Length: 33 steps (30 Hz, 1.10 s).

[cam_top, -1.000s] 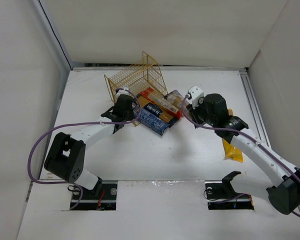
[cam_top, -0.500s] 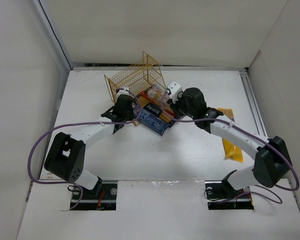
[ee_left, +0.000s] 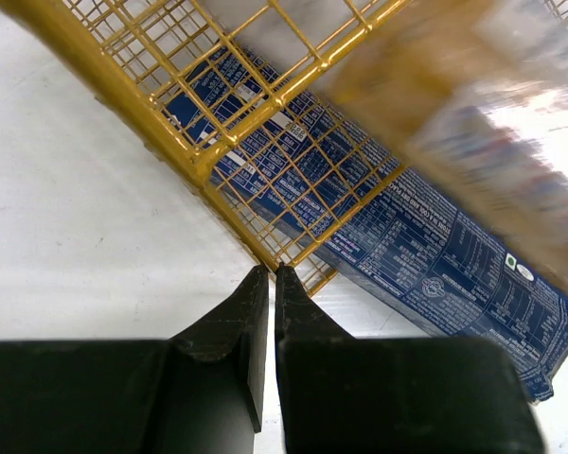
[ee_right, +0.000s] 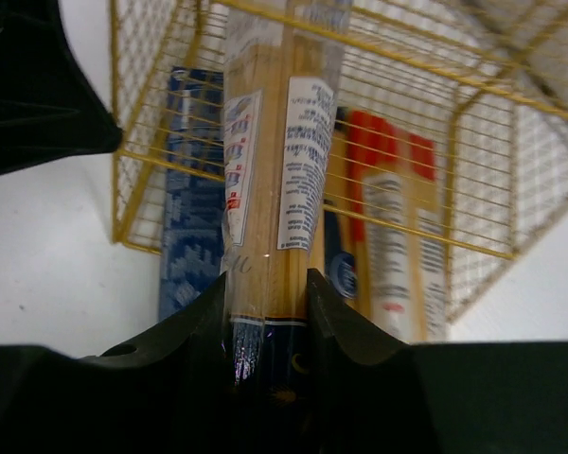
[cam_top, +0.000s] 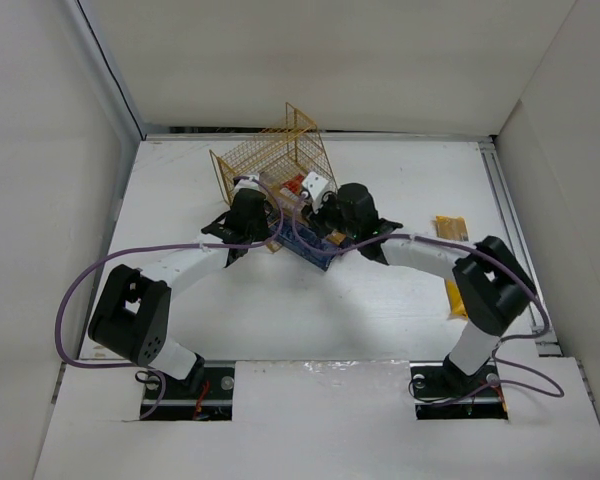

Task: Place and organize the pasta boxes and bags onto the shelf

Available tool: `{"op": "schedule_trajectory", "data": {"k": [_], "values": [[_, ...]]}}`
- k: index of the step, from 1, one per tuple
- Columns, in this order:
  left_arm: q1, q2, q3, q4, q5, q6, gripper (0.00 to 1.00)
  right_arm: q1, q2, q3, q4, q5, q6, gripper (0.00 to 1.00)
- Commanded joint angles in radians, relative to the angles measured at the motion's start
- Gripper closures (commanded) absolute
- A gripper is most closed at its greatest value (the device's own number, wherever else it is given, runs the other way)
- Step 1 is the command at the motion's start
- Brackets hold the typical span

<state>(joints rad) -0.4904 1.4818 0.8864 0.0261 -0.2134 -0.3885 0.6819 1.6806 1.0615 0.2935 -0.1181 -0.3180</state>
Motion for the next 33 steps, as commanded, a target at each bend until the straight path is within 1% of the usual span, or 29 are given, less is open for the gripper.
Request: {"op": "schedule_trajectory", "data": {"k": [1,8,9,12,13,15,16,17,18,19,20,23,26,27,29,30,31,32,33], "values": [[-0.014,-0.012,0.039,0.043,0.086,0.013,1.00,0.039,0.040,0.072,0.366,-0.117,0.025,1.00],[-0.014,-0.021,0.039,0.043,0.098,0.022,1.00,0.088,0.128,0.123,0.395,-0.068,0.051,1.00],[-0.014,-0.021,0.039,0.043,0.098,0.022,1.00,0.097,0.128,0.123,0.395,-0.077,0.051,0.90],[-0.014,-0.021,0.039,0.043,0.098,0.022,1.00,0.107,0.140,0.123,0.407,-0.086,0.051,0.70],[-0.014,-0.021,0.039,0.043,0.098,0.022,1.00,0.116,0.140,0.123,0.407,-0.086,0.051,0.56],[-0.014,-0.021,0.039,0.043,0.098,0.013,1.00,0.116,0.127,0.100,0.407,-0.086,0.051,0.39],[-0.014,-0.021,0.039,0.043,0.098,0.013,1.00,0.116,0.117,0.100,0.407,-0.086,0.051,0.26],[-0.014,-0.021,0.039,0.043,0.098,0.013,1.00,0.116,0.096,0.086,0.394,-0.095,0.051,0.18],[-0.014,-0.021,0.039,0.043,0.098,0.004,1.00,0.107,0.082,0.075,0.363,-0.095,0.051,0.12],[-0.014,-0.021,0.039,0.043,0.089,0.004,1.00,0.107,0.065,0.075,0.345,-0.095,0.051,0.08],[-0.014,-0.021,0.039,0.043,0.089,0.004,1.00,0.094,0.050,0.060,0.328,-0.075,0.051,0.00],[-0.014,-0.021,0.039,0.043,0.089,-0.006,1.00,0.067,-0.019,0.014,0.279,-0.034,0.051,0.00],[-0.014,-0.021,0.039,0.043,0.089,-0.006,1.00,-0.005,-0.105,-0.040,0.219,-0.034,0.065,0.00],[-0.014,-0.031,0.039,0.043,0.079,-0.006,1.00,-0.052,-0.160,-0.050,0.146,-0.013,0.075,0.00],[-0.014,-0.031,0.039,0.034,0.078,-0.006,1.00,-0.106,-0.218,-0.061,0.026,0.030,0.076,0.00],[-0.014,-0.040,0.039,0.034,0.066,-0.006,1.00,-0.135,-0.248,-0.061,-0.047,0.090,0.076,0.00],[-0.014,-0.040,0.039,0.025,0.066,-0.006,1.00,-0.203,-0.301,-0.061,-0.124,0.116,0.089,0.00],[-0.014,-0.040,0.039,0.015,0.057,-0.006,1.00,-0.240,-0.330,-0.078,-0.246,0.132,0.089,0.00],[-0.014,-0.040,0.049,0.015,0.057,-0.015,1.00,-0.277,-0.360,-0.092,-0.301,0.171,0.089,0.00]]}}
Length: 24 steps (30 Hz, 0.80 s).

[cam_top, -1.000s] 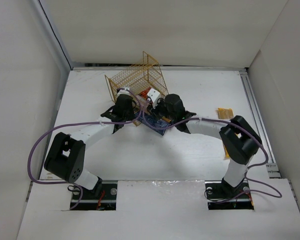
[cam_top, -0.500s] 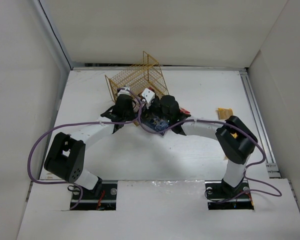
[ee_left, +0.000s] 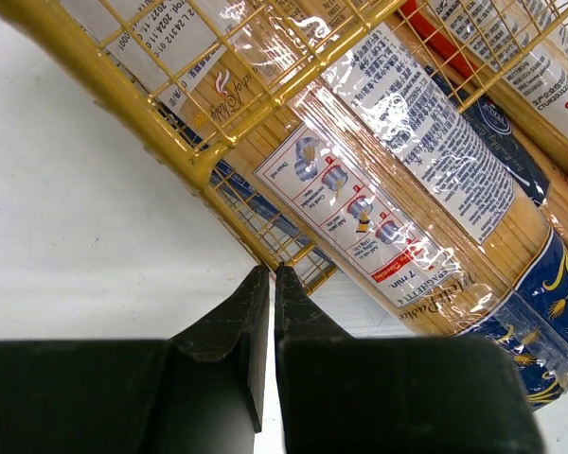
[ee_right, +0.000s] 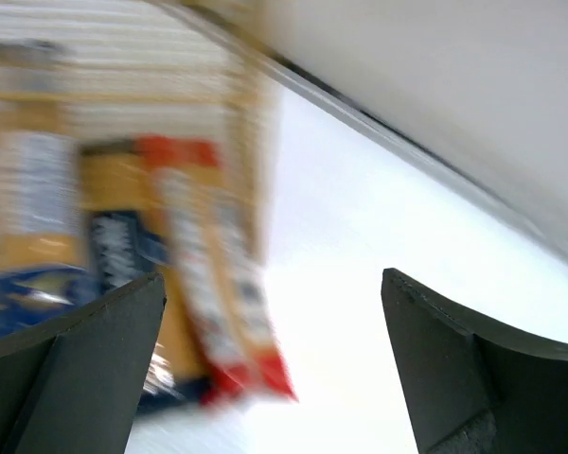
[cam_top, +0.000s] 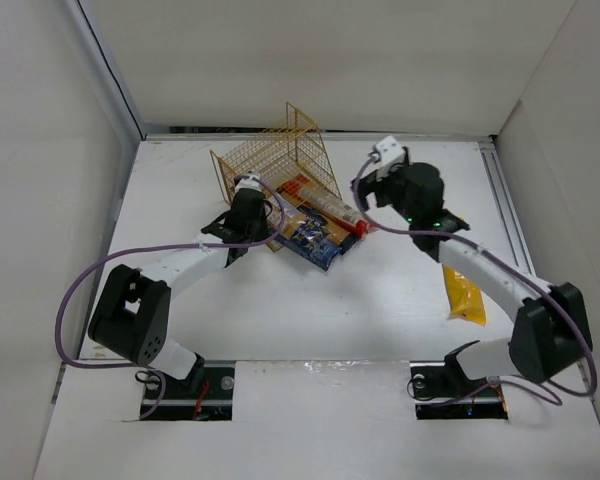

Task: Place and organize the pasta boxes and bags onto the shelf

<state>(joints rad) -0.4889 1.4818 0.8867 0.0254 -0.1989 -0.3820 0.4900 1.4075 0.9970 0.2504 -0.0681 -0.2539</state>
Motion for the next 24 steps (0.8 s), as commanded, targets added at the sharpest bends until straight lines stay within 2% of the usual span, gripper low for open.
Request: {"op": "schedule_trajectory", "data": {"k": [1,3,4,9,15,20,24], "values": [[-0.016,-0.051,0.049,0.016,0.030,-0.021,1.00,-0.167,-0.116,-0.043,-0.310,0.135,0.039,0.00],[-0.016,-0.060,0.049,0.016,0.030,-0.021,0.99,-0.261,-0.180,-0.066,-0.477,0.157,0.053,0.00],[-0.016,-0.060,0.049,0.007,0.030,-0.021,0.99,-0.356,-0.191,-0.066,-0.532,0.166,0.053,0.00],[-0.016,-0.069,0.069,-0.002,0.019,-0.012,0.99,-0.553,-0.139,-0.055,-0.775,0.123,0.025,0.00],[-0.016,-0.069,0.078,-0.011,0.010,-0.012,0.99,-0.657,0.002,-0.123,-0.766,-0.016,0.016,0.00],[-0.016,-0.069,0.078,-0.012,0.019,-0.012,1.00,-0.666,0.062,-0.156,-0.757,0.074,0.034,0.00],[-0.016,-0.069,0.078,-0.012,0.019,-0.003,1.00,-0.666,0.120,-0.156,-0.721,0.083,0.035,0.00]]}}
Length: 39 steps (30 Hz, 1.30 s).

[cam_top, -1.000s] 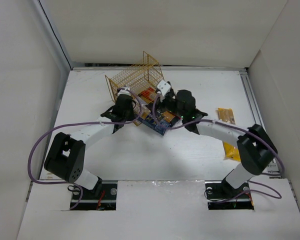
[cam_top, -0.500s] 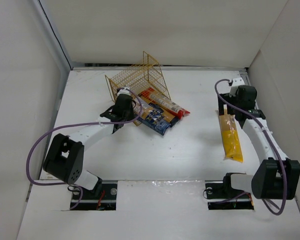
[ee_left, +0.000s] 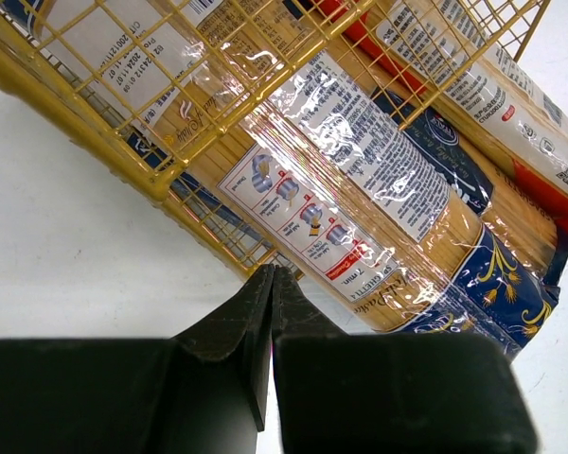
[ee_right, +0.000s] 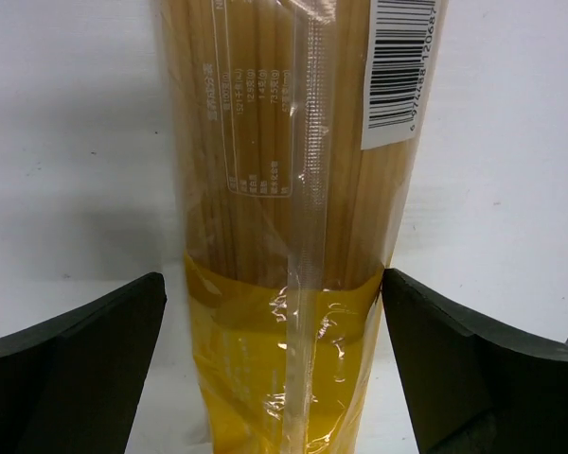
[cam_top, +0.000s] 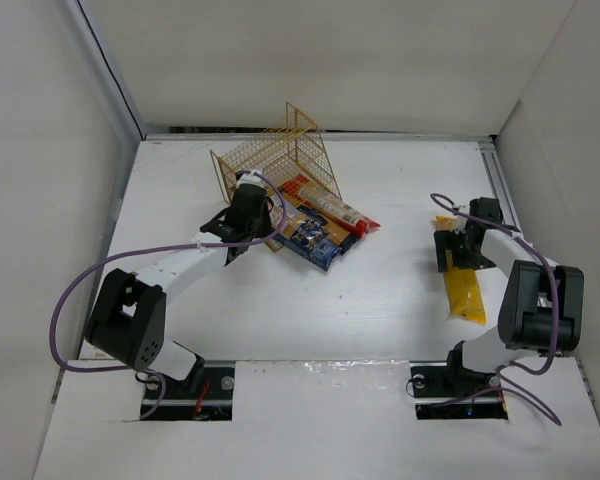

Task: Place and organize the pasta boxes and bags onto the shelf

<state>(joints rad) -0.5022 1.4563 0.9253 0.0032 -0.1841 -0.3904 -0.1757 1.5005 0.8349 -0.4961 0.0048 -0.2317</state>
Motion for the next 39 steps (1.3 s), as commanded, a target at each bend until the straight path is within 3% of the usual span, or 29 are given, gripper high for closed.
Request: {"op": "schedule_trajectory", "data": {"k": [1,5,12,18,20,21,22,24,26,29,34,37,39], "values": [[-0.002,-0.043,0.040,0.011,0.005,0.005,1.00,-0.001,0.042,0.006,0.037,0.001,0.012,0.00],[-0.002,-0.043,0.049,0.001,0.005,0.005,0.98,-0.001,0.136,0.043,0.076,-0.106,-0.034,0.03],[-0.002,-0.083,0.058,0.001,0.005,0.024,0.81,-0.001,0.182,0.108,0.094,-0.049,-0.014,0.05],[-0.002,-0.113,0.098,-0.017,0.014,0.042,0.75,-0.001,0.254,0.168,0.094,-0.040,-0.003,0.03],[-0.002,-0.148,0.098,-0.026,0.014,0.042,0.69,-0.001,0.254,0.155,0.113,-0.055,-0.003,0.15],[-0.002,-0.158,0.109,-0.038,0.005,0.051,0.61,-0.001,0.242,0.139,0.113,-0.072,-0.003,0.27],[-0.002,-0.168,0.109,-0.039,0.005,0.051,0.56,-0.001,0.230,0.139,0.123,-0.090,-0.012,0.55],[-0.002,-0.204,0.118,-0.071,-0.015,0.051,0.44,-0.001,0.178,0.127,0.123,-0.115,-0.036,0.73],[-0.002,-0.243,0.118,-0.086,-0.028,0.051,0.00,-0.001,0.129,0.118,0.123,-0.181,-0.063,0.83],[-0.002,-0.275,0.118,-0.124,-0.072,0.018,0.00,0.017,0.005,0.118,0.175,-0.270,-0.135,1.00],[0.031,-0.323,0.072,-0.203,-0.072,-0.057,0.00,0.174,-0.137,0.281,0.255,-0.302,-0.268,1.00],[0.044,-0.333,0.034,-0.212,-0.034,-0.086,0.00,0.301,-0.146,0.418,0.284,-0.293,-0.365,1.00],[0.053,-0.333,0.023,-0.226,-0.034,-0.110,0.00,0.356,-0.100,0.564,0.314,-0.350,-0.512,1.00]]}}
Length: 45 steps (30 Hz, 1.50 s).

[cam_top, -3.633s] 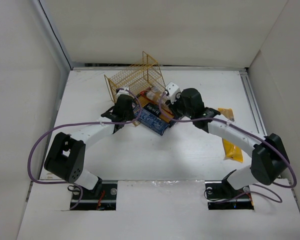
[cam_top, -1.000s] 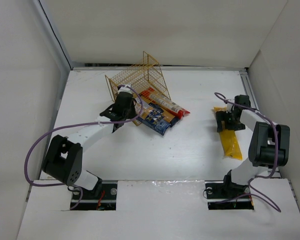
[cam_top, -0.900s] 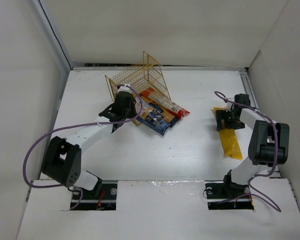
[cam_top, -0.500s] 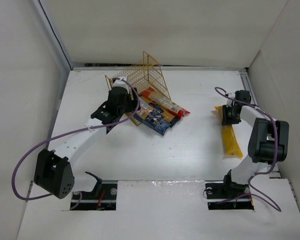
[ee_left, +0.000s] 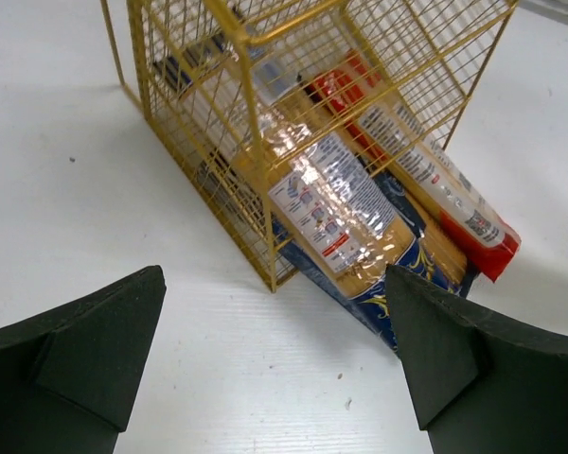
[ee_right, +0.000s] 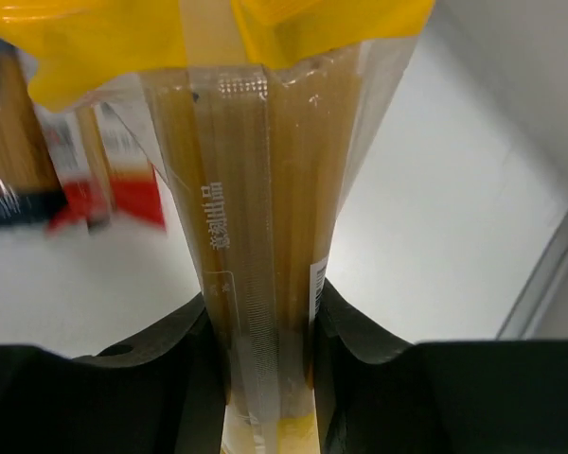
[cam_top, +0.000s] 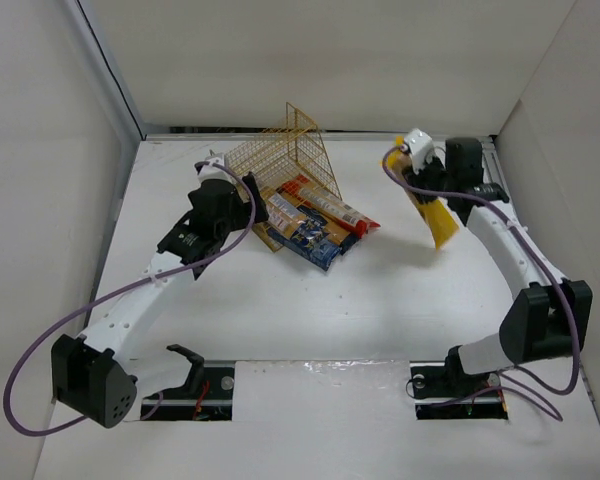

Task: Place and organize the pasta boxes and bags onto the shelf

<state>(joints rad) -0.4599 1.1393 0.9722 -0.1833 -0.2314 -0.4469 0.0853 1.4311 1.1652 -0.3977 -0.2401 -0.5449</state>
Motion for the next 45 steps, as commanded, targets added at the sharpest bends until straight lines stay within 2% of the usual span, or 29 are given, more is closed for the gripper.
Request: {"op": "schedule_trajectory", "data": {"k": [1,2,5,6,10,12,14,16,19,22,25,34,40,45], "values": [[0.010,-0.016,-0.024,-0.039,0.014,-0.079,0.00,0.150,0.012,0.285,0.229,-0.161,-0.249,1.00],[0.010,-0.016,-0.038,-0.039,0.027,-0.088,0.00,0.180,0.037,0.392,0.218,-0.191,-0.365,1.00],[0.010,-0.016,-0.073,-0.039,0.040,-0.127,0.00,0.275,0.109,0.539,0.183,-0.277,-0.547,1.00],[0.010,-0.016,-0.088,-0.048,0.015,-0.136,0.00,0.295,0.164,0.636,0.143,-0.277,-0.651,1.00],[0.010,-0.055,-0.110,-0.059,-0.020,-0.154,0.00,0.373,0.305,0.847,0.053,-0.330,-0.877,1.00],[0.010,-0.064,-0.119,-0.059,-0.020,-0.154,0.00,0.418,0.388,0.913,0.053,-0.317,-0.914,1.00],[0.020,-0.064,-0.130,-0.059,-0.010,-0.165,0.00,0.448,0.458,1.051,0.017,-0.295,-0.947,1.00],[0.020,-0.064,-0.139,-0.050,-0.009,-0.165,0.00,0.496,0.570,1.213,-0.038,-0.243,-0.957,1.00],[0.039,-0.015,-0.139,-0.050,0.012,-0.174,0.00,0.559,0.653,1.320,-0.047,-0.122,-0.957,1.00],[0.049,0.019,-0.125,-0.050,0.023,-0.174,0.00,0.614,0.693,1.334,-0.038,-0.006,-0.957,1.00],[0.058,0.028,-0.125,-0.050,0.046,-0.174,0.00,0.628,0.719,1.334,-0.052,0.038,-0.957,1.00],[0.058,-0.029,-0.147,-0.041,0.075,-0.184,0.00,0.628,0.788,1.343,-0.020,0.022,-0.929,1.00],[0.058,-0.093,-0.176,-0.031,0.066,-0.193,0.00,0.648,0.845,1.393,-0.003,0.079,-1.044,1.00],[0.058,-0.116,-0.187,-0.022,0.066,-0.193,0.00,0.657,0.864,1.393,0.007,0.079,-1.055,1.00]]}}
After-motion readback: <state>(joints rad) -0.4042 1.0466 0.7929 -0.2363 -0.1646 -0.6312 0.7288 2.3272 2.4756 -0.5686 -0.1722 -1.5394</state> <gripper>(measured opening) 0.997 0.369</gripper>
